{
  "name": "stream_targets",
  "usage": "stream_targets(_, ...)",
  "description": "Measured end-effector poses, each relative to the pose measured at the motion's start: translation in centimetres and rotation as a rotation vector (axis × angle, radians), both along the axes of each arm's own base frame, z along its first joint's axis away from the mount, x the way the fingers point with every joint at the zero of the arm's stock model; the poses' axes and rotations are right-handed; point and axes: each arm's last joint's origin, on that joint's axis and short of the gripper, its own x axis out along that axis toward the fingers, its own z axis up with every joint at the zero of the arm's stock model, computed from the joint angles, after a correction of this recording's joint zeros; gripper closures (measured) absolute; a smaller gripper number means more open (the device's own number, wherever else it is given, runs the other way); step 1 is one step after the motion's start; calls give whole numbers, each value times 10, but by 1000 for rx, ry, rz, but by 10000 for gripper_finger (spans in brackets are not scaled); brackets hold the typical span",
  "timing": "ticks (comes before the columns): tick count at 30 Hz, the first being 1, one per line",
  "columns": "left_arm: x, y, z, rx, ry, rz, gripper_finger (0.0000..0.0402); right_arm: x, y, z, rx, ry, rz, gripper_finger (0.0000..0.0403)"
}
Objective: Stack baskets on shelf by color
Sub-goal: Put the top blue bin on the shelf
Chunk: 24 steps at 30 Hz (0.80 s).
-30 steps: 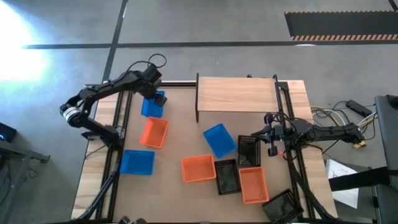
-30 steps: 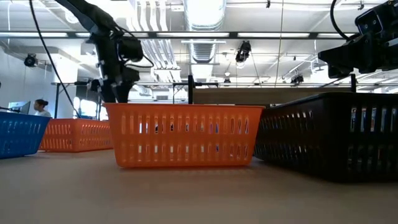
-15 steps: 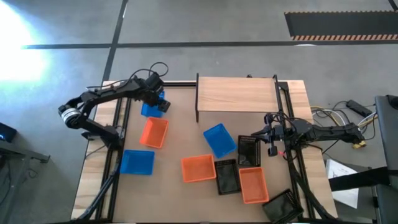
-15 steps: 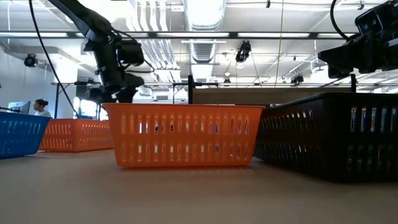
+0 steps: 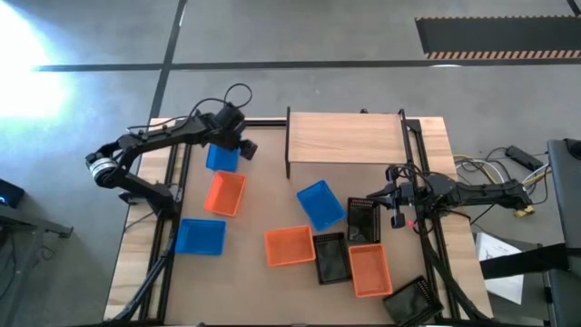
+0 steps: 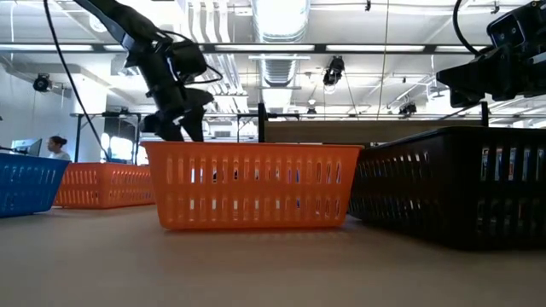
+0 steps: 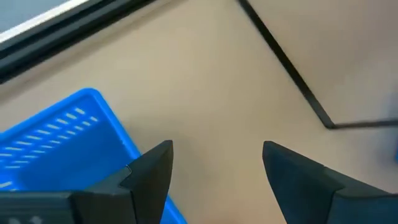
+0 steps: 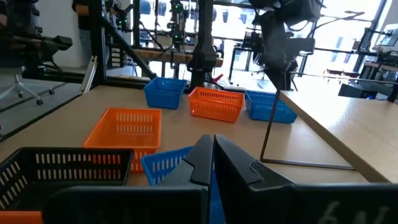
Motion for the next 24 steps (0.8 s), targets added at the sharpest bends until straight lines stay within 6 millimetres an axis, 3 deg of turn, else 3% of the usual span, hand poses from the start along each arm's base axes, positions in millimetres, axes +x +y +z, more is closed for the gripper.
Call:
stream_targets(9,0,-1,-23,-127,153,-5,211,0,0,0,0,-1,0,394)
stream_targets(16,-10,-7,-13,-97,386,-141,226,0,0,0,0,0,0,394)
stream_targets(24,-14,-11,-24,-81,442,-269,227,0,0,0,0,0,0,394)
